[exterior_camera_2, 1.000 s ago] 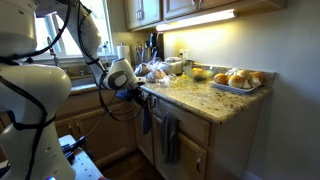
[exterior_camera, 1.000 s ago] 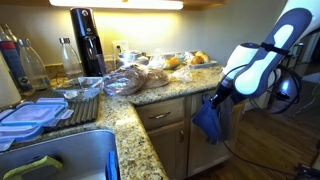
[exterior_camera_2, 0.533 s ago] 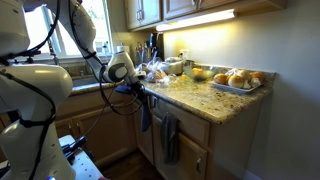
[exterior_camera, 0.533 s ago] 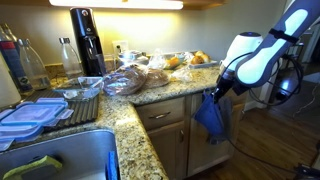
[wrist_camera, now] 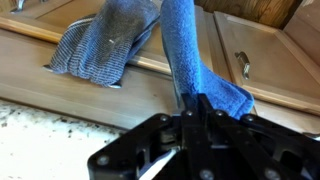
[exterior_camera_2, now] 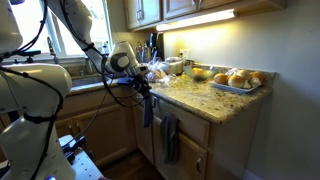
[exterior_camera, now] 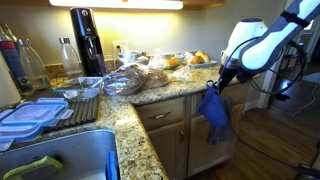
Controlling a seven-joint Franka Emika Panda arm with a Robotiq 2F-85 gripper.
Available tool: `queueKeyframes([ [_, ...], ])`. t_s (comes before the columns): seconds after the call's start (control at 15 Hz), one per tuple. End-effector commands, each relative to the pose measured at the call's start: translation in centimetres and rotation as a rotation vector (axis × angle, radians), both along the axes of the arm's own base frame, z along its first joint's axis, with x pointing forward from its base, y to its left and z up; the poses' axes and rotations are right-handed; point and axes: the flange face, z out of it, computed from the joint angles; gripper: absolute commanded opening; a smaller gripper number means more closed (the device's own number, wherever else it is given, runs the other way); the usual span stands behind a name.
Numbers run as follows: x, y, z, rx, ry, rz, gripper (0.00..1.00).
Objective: Place the left blue cloth onto the kitchen counter
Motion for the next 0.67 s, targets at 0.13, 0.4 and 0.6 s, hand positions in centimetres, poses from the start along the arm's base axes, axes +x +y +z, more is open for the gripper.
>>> queueKeyframes([
  [0.13, 0.8, -2.4, 3.5, 0.03, 0.0, -0.036, 0.08],
  [0.4, 2.0, -4.7, 6.6, 0.039, -0.018, -0.085, 0.08],
  [0.6, 2.9, -6.2, 9.3, 0.047, -0.031, -0.109, 0.08],
])
